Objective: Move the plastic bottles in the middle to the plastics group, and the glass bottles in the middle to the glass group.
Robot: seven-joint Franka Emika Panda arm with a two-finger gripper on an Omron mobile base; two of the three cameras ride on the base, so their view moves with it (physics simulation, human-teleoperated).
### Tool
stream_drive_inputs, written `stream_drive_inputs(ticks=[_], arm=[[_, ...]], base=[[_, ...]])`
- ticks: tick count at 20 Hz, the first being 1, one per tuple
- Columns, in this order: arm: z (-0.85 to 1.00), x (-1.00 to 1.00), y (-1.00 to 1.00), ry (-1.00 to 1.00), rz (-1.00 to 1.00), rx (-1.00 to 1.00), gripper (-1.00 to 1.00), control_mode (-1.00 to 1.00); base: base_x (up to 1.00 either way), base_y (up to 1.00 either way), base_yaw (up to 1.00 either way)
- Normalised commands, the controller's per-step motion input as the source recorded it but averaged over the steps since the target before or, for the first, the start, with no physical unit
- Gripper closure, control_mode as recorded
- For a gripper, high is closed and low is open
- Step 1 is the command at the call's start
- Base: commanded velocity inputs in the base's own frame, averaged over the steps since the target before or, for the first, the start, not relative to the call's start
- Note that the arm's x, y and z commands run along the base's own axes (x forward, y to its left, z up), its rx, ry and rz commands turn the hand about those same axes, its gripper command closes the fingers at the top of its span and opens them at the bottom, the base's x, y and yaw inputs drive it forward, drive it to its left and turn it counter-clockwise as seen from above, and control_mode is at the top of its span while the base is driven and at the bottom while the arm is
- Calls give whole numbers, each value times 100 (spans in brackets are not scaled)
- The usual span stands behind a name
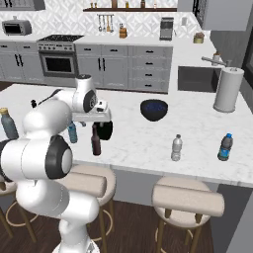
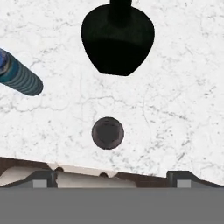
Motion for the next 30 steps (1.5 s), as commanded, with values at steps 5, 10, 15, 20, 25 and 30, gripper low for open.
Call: stream_drive_inputs(ticks=[5,10,15,20,25,30], arm=[[-14,36,5,0,1,0,-100,-100],[-22,12,3,3,0,0,-100,-100],[-19,1,1,6,0,0,-100,-100],[-13,-4,-3,5,0,0,-100,-100],[-16,0,0,4,0,0,-100,-100],[-15,0,0,1,0,0,-100,-100]], base=[[0,0,0],[0,0,0],[0,0,0],[0,0,0],[0,0,0],[0,0,0]])
